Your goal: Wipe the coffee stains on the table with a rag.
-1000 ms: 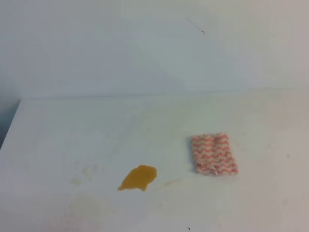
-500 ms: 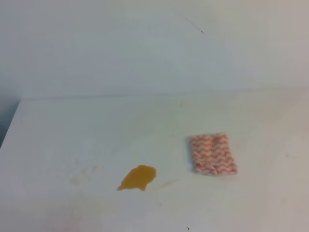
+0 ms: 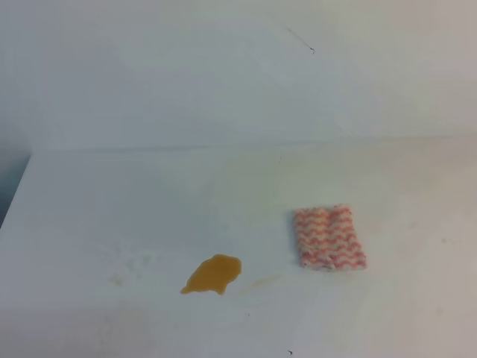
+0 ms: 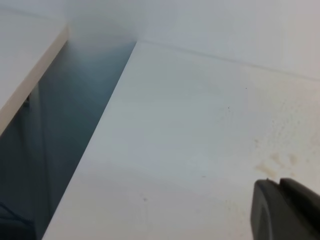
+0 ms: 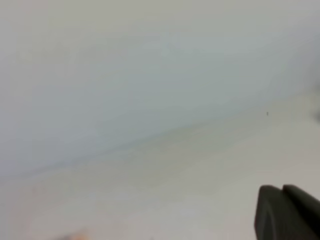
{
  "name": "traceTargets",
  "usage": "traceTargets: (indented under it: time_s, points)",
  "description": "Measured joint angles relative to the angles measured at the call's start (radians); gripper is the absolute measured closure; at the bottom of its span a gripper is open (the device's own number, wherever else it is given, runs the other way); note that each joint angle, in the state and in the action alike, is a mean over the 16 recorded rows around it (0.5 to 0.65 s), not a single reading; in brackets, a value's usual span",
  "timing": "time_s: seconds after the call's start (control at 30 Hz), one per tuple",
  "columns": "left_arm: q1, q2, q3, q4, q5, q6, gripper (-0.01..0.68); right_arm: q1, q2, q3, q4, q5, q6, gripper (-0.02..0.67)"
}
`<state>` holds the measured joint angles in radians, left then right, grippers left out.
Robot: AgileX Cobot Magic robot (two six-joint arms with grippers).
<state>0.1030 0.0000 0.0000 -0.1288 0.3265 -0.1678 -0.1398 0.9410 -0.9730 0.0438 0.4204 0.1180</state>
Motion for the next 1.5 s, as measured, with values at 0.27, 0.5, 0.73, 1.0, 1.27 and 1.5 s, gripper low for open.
traceTargets:
  time_s: [0.27, 0.5, 0.73, 1.0, 1.27, 1.5]
  points:
    - [0.0, 0.0, 0.0, 0.0, 0.0, 0.0, 0.674, 0.019, 0.198, -0.001, 0.223, 0.152, -0.185, 0.652]
    - [0.0, 0.0, 0.0, 0.0, 0.0, 0.0, 0.674, 0.029, 0.355, -0.003, 0.563, 0.238, -0.501, 0.651]
    - [0.0, 0.0, 0.0, 0.0, 0.0, 0.0, 0.674, 0.113, 0.518, -0.062, 0.749, 0.308, -0.783, 0.604]
    - [0.0, 0.0, 0.0, 0.0, 0.0, 0.0, 0.674, 0.336, 0.709, -0.243, 0.495, 0.328, -0.672, 0.501]
    - [0.0, 0.0, 0.0, 0.0, 0.0, 0.0, 0.674, 0.548, 0.9, -0.431, 0.131, 0.35, -0.381, 0.415]
    - [0.0, 0.0, 0.0, 0.0, 0.0, 0.0, 0.674, 0.625, 1.042, -0.503, 0.013, 0.367, -0.27, 0.38]
